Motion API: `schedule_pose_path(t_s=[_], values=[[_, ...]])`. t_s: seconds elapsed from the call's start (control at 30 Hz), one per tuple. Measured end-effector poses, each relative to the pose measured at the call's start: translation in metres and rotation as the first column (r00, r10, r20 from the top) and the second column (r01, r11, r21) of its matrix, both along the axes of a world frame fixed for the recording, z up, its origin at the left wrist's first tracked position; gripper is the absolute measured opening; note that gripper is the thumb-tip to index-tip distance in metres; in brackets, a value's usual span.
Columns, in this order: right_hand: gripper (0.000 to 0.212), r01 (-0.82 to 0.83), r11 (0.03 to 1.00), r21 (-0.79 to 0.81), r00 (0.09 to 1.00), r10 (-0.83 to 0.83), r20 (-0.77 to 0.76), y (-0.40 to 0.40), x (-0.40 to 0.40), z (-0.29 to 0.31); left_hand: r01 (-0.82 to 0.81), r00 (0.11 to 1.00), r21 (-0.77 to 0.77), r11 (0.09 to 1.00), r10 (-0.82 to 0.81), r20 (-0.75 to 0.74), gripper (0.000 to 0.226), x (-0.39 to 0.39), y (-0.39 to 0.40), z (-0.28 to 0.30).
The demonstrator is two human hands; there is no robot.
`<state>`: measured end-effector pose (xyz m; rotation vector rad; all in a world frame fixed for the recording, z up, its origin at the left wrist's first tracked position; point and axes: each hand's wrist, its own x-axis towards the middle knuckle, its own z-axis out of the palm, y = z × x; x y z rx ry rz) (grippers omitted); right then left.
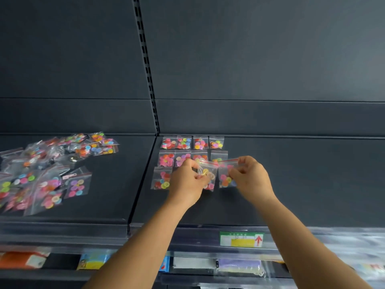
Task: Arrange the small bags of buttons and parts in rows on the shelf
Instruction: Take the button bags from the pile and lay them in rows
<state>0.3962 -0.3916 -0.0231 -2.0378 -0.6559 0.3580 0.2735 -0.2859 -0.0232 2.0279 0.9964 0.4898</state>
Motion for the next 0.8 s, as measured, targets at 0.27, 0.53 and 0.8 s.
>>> schedule_pose_path(t_s=[0.27, 0.53, 0.8], values=[[0.037, -0.076, 0.981, -0.179, 0.983, 0.104, 0.150, 0.005, -0.008, -0.017, 0.059, 0.975, 0.434, 0.899, 0.042, -0.220, 0.051, 0.007, -0.007, -0.010], [0.022, -0.232, 0.887, -0.399, 0.824, 0.397, 0.404, -0.003, -0.012, -0.011, 0.373, 0.916, 0.511, 0.774, -0.222, -0.333, 0.029, -0.001, 0.001, -0.020], [0.023, -0.178, 0.907, -0.381, 0.837, 0.343, 0.426, 0.008, -0.011, -0.015, 0.363, 0.912, 0.483, 0.797, -0.196, -0.361, 0.029, 0.000, 0.003, -0.019]])
